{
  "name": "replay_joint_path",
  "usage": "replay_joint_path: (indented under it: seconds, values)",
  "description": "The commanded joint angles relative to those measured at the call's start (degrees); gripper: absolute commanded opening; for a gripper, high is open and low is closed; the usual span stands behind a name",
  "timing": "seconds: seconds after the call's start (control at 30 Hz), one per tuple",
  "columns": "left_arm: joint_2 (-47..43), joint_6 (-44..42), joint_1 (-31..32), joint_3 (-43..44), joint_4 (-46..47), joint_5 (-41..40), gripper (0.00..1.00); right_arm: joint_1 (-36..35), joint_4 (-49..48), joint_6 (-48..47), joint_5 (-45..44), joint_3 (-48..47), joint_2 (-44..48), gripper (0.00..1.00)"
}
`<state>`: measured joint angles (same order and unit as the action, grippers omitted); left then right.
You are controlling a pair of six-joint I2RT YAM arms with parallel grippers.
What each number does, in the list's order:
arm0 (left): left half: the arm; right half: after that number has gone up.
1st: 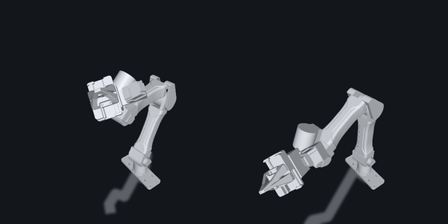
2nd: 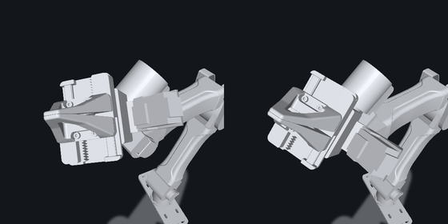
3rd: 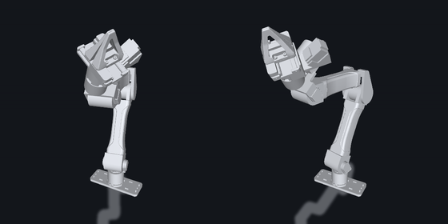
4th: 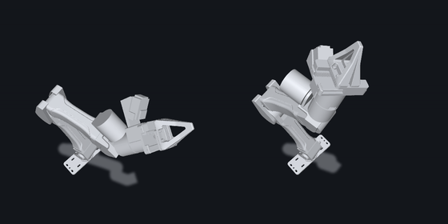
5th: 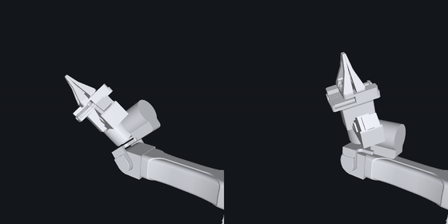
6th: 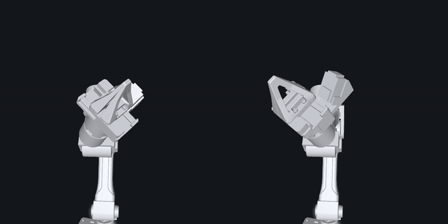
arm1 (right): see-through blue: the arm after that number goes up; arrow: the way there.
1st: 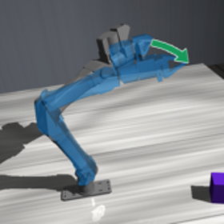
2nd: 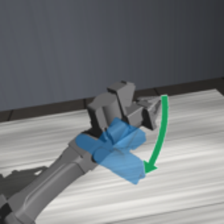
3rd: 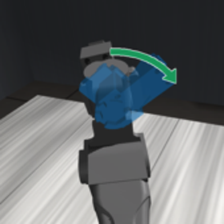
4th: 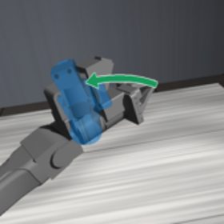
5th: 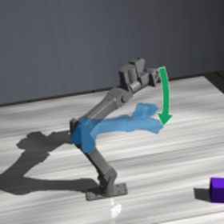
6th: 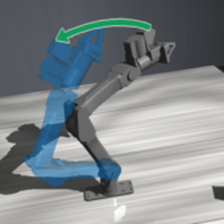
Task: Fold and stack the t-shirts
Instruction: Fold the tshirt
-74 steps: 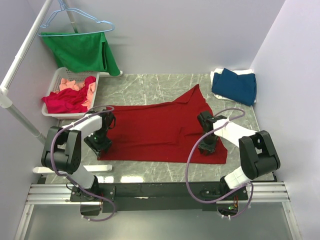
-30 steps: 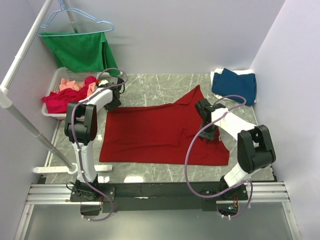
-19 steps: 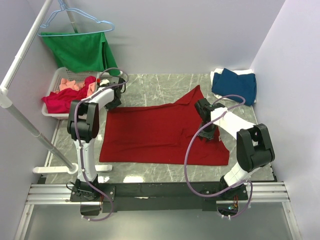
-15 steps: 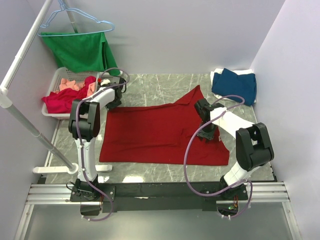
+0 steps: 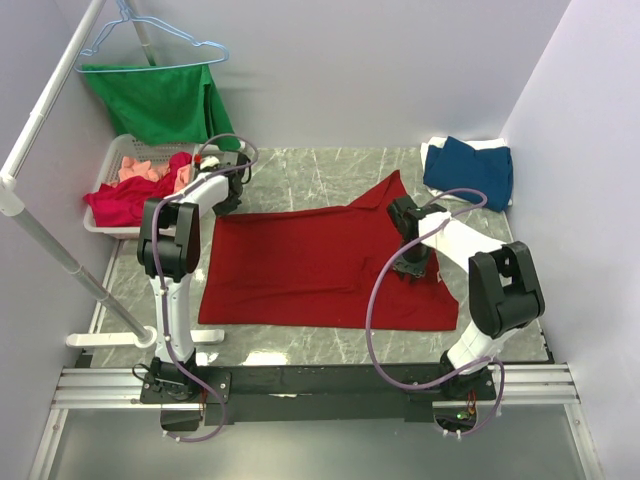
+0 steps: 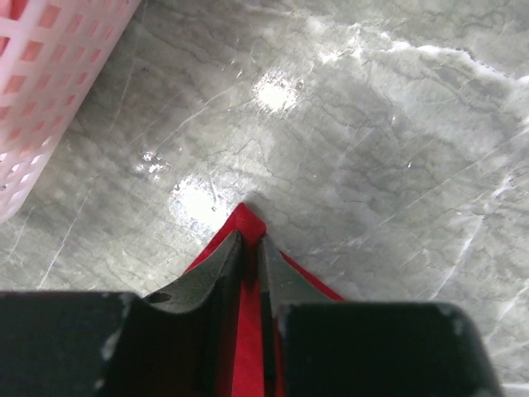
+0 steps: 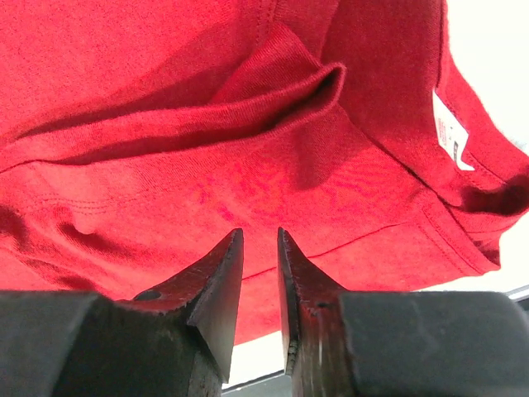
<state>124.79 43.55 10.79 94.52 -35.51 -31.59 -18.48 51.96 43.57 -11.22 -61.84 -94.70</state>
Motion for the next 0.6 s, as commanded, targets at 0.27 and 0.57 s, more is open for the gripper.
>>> replay_joint_path:
  seconds: [0.27, 0.57]
  values:
    - [-2.89, -1.71, -0.42, 5.14, -2.72, -3.47, 0.24, -0.24, 0.24, 0.20, -0.64, -3.63, -1.37, 0.29]
    - [-2.36, -2.51, -0.42, 5.24, -2.73, -3.65, 0.01, -0.59, 0.33, 1.08, -0.29, -3.02, -1.02, 0.29]
